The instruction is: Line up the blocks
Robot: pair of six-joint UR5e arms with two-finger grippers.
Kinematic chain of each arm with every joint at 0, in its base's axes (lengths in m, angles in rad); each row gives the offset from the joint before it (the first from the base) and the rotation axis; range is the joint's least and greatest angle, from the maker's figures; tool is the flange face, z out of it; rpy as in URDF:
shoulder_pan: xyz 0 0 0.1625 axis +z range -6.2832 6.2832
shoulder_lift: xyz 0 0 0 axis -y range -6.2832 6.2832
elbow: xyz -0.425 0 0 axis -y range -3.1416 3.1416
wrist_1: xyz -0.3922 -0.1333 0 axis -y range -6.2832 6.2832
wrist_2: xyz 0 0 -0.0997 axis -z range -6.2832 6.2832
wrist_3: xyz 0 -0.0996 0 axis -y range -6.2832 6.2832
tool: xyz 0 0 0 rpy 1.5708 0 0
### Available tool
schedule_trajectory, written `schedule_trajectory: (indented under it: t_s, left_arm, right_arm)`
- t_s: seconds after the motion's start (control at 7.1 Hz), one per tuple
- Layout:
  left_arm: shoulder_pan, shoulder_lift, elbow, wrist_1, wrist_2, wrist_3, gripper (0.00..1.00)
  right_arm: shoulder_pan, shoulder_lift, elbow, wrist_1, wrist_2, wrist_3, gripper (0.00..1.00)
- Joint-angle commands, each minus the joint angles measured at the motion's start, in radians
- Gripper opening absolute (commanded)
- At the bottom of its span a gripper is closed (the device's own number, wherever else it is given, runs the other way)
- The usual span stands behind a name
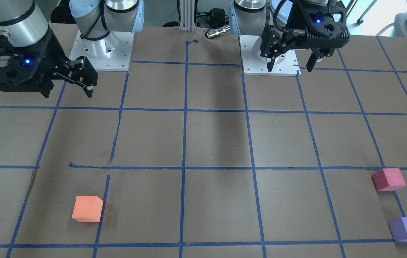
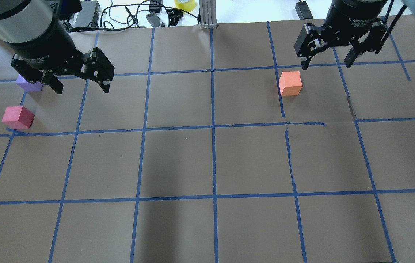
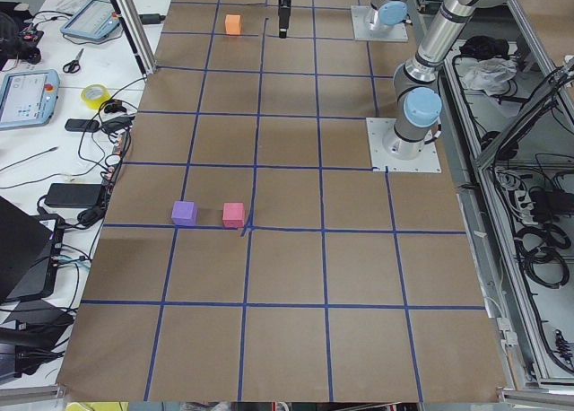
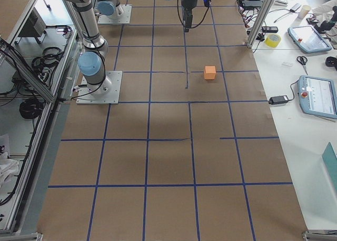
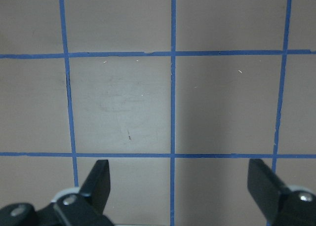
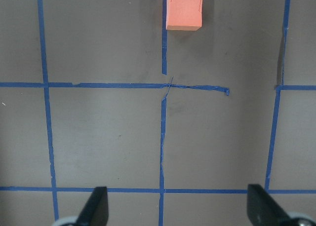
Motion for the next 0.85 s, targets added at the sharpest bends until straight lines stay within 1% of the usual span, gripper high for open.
schedule_trajectory:
  t_s: [0.0, 0.7]
  left_arm:
    - [0.000, -0.004, -0.001, 0.001, -0.001, 0.001, 1.00]
    - [-0.006, -0.003, -0.002, 0.001, -0.003, -0.001, 1.00]
  right_arm:
    - [-0.002, -0.002, 0.001, 0.000, 0.000, -0.001, 1.00]
    - [-0.015, 0.004, -0.005, 0.002, -0.003, 0.004, 1.00]
